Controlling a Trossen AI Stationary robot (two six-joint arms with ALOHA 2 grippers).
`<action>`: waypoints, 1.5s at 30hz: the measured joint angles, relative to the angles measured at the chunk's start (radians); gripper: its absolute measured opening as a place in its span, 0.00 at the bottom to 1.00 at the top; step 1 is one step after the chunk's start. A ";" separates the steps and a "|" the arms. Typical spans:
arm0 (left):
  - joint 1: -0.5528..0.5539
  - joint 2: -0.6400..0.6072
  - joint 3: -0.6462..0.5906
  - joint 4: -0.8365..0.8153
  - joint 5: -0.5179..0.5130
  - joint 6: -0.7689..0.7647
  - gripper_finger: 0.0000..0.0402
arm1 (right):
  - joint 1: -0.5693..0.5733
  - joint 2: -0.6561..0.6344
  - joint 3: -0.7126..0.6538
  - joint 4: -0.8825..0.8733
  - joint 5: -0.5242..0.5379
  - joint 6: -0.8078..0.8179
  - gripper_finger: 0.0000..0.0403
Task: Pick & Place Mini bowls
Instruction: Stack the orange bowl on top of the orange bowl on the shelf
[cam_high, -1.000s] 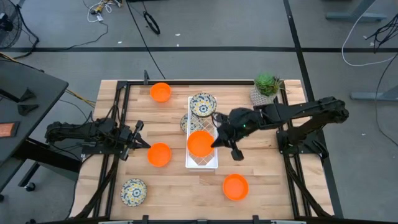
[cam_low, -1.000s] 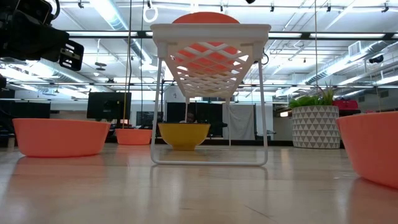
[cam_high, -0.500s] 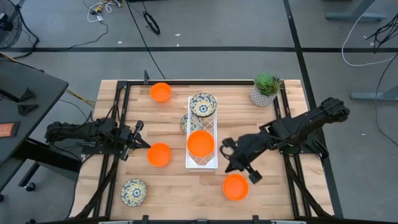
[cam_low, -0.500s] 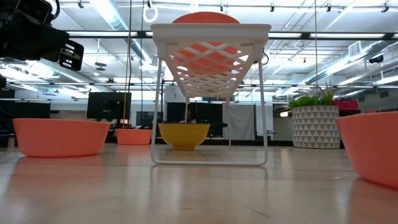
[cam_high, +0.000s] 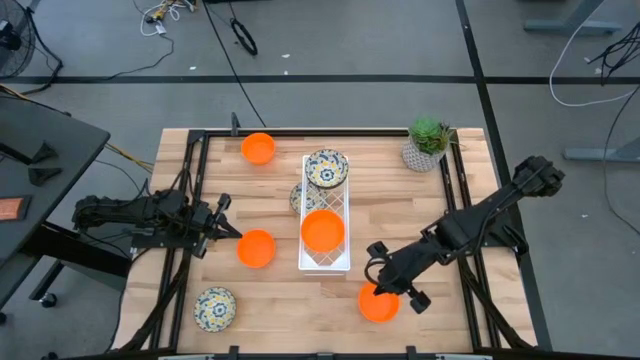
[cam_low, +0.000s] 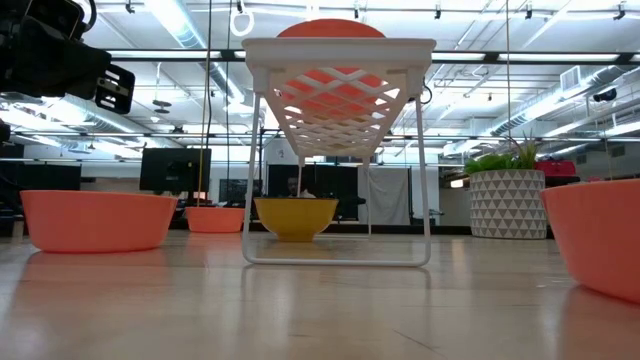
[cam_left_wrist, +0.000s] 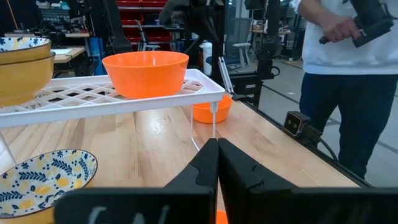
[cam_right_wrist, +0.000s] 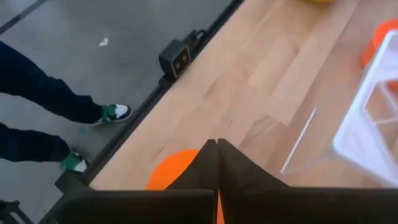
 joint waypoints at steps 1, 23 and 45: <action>0.000 0.000 0.000 0.000 0.000 0.000 0.03 | 0.004 -0.003 -0.009 -0.002 0.001 0.009 0.00; 0.000 0.000 0.000 -0.001 0.000 0.000 0.03 | 0.024 -0.096 -0.264 0.098 0.068 0.281 0.00; 0.000 0.000 0.000 0.000 0.000 0.000 0.03 | 0.023 -0.100 -0.312 0.222 0.069 0.433 0.00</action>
